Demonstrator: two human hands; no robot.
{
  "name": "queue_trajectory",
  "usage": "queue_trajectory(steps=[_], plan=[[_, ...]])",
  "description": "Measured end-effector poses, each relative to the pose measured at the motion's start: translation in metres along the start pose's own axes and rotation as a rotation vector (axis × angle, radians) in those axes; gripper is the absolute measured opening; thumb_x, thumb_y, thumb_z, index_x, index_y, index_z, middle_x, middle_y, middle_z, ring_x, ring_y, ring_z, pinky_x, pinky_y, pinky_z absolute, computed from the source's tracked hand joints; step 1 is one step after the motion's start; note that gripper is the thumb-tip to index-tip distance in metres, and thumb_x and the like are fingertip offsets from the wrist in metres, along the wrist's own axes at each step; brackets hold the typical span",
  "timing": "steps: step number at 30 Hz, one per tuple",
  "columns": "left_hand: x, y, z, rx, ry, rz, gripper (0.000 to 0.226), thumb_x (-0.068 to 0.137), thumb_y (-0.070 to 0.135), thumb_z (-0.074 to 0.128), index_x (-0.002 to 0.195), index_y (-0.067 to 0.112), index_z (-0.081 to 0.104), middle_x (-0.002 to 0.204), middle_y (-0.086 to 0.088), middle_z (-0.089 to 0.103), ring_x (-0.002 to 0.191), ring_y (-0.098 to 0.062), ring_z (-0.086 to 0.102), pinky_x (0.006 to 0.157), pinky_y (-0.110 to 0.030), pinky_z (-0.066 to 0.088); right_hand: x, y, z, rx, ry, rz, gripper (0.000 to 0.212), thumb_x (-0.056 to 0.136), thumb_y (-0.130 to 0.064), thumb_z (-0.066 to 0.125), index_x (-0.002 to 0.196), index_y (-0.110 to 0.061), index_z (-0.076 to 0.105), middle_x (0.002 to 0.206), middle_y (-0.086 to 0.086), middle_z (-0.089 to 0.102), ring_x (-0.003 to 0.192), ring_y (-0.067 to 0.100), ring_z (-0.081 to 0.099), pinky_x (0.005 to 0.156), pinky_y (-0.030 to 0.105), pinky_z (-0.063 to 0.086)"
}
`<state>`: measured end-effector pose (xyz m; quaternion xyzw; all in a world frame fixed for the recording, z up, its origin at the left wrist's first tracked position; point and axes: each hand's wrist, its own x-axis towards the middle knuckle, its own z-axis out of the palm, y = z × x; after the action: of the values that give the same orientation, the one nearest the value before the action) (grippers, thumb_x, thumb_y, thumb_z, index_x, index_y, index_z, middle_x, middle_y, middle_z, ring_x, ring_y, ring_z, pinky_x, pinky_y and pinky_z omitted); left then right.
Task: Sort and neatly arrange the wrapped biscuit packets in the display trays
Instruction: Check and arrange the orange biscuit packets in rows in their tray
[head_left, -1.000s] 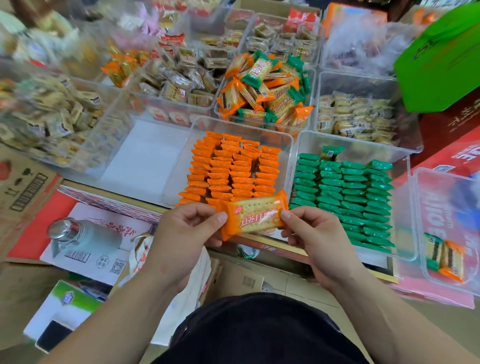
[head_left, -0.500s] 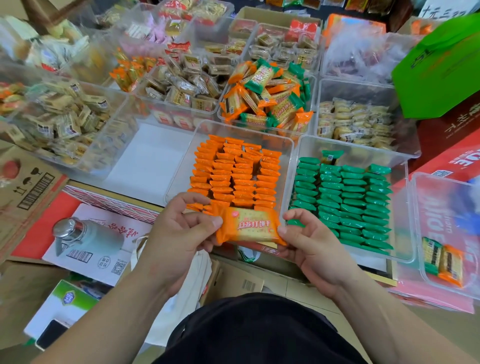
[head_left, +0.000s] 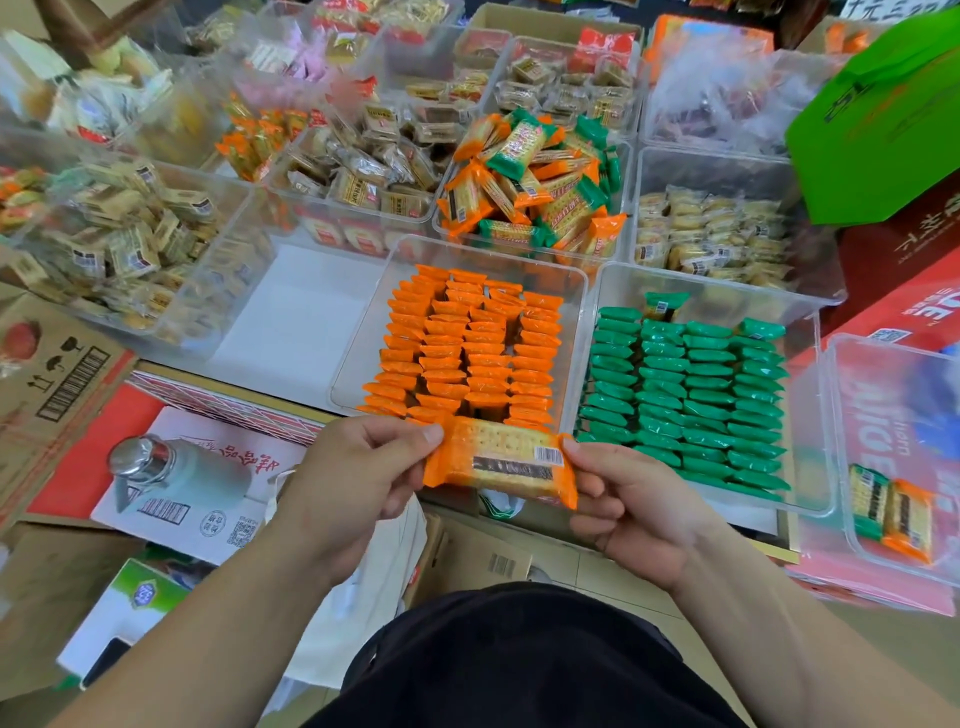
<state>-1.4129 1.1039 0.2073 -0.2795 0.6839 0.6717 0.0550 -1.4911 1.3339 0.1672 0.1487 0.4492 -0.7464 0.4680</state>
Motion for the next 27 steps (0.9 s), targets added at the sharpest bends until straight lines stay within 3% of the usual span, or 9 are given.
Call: queue_trajectory(steps=[2,5,8,11,14,18,22,25,27], plan=[[0.005,-0.001,0.000,-0.186,-0.057,-0.130,0.036,0.085,0.021,0.067,0.052,0.012,0.054,0.058,-0.008,0.036,0.046,-0.016,0.023,0.053,-0.031,0.013,0.001,-0.003,0.002,0.060,0.015,0.018,0.023,0.085,-0.019,0.065,0.070,-0.015,0.049,0.048,-0.004,0.035,0.036,0.004,0.027,0.040,0.016,0.018],[0.010,-0.005,0.001,-0.197,-0.069,-0.140,0.034,0.084,0.022,0.068,0.056,0.010,0.054,0.058,-0.008,0.039,0.044,-0.014,0.025,0.054,-0.032,0.013,0.002,-0.002,0.004,0.036,0.035,-0.001,0.020,0.086,-0.020,0.066,0.069,-0.016,0.056,0.045,-0.004,0.034,0.034,0.004,0.025,0.038,0.017,0.016],[0.012,-0.007,0.004,-0.011,0.033,-0.024,0.034,0.093,0.017,0.066,0.061,0.008,0.063,0.058,-0.009,0.050,0.045,-0.016,0.036,0.047,-0.027,0.030,0.003,-0.003,0.004,-0.153,0.102,-0.086,0.018,0.083,-0.026,0.068,0.068,-0.017,0.068,0.048,0.002,0.045,0.034,0.008,0.030,0.038,0.019,0.022],[0.015,-0.012,0.010,0.254,0.161,0.187,0.022,0.092,0.017,0.068,0.071,0.017,0.074,0.060,0.000,0.066,0.047,-0.012,0.054,0.050,-0.017,0.046,0.004,-0.005,0.008,-0.242,0.173,-0.126,0.024,0.091,-0.032,0.064,0.101,-0.010,0.068,0.071,0.016,0.069,0.043,0.016,0.053,0.044,0.024,0.044],[0.024,-0.024,0.013,0.317,0.137,0.289,0.024,0.090,0.012,0.071,0.081,0.034,0.076,0.072,0.011,0.073,0.067,-0.006,0.069,0.060,-0.013,0.050,0.011,-0.006,0.008,-0.206,0.199,-0.135,0.033,0.100,-0.036,0.055,0.113,-0.006,0.061,0.096,0.024,0.074,0.067,0.025,0.071,0.059,0.031,0.059],[0.045,-0.046,0.017,0.491,0.095,0.423,0.029,0.088,0.013,0.074,0.104,0.037,0.075,0.096,0.036,0.064,0.096,0.008,0.064,0.078,-0.006,0.049,0.029,-0.008,0.003,-0.218,0.337,-0.225,0.009,0.098,-0.015,0.062,0.104,-0.010,0.058,0.093,0.017,0.076,0.081,0.029,0.075,0.063,0.029,0.061],[0.079,-0.072,0.016,0.748,0.022,0.360,0.036,0.094,0.033,0.067,0.129,0.024,0.067,0.124,0.016,0.065,0.115,-0.006,0.058,0.100,-0.031,0.050,0.056,-0.020,-0.007,-0.435,0.419,-0.354,0.035,0.095,-0.008,0.066,0.125,-0.016,0.051,0.096,0.010,0.077,0.085,0.025,0.076,0.076,0.037,0.061],[0.104,-0.084,0.018,1.118,-0.111,0.359,0.061,0.093,0.061,0.046,0.139,0.023,0.057,0.145,0.003,0.055,0.136,-0.019,0.047,0.114,-0.044,0.037,0.081,-0.031,-0.015,-0.859,0.466,-0.481,0.037,0.090,-0.014,0.074,0.125,-0.016,0.064,0.100,-0.001,0.076,0.090,0.015,0.073,0.085,0.040,0.061],[0.115,-0.090,0.022,1.311,-0.214,0.333,0.073,0.092,0.069,0.032,0.149,0.025,0.044,0.157,0.004,0.040,0.146,-0.020,0.032,0.120,-0.049,0.025,0.095,-0.036,-0.017,-1.163,0.457,-0.552,0.032,0.087,-0.018,0.077,0.118,-0.018,0.071,0.098,-0.008,0.073,0.086,0.005,0.069,0.085,0.029,0.058]])
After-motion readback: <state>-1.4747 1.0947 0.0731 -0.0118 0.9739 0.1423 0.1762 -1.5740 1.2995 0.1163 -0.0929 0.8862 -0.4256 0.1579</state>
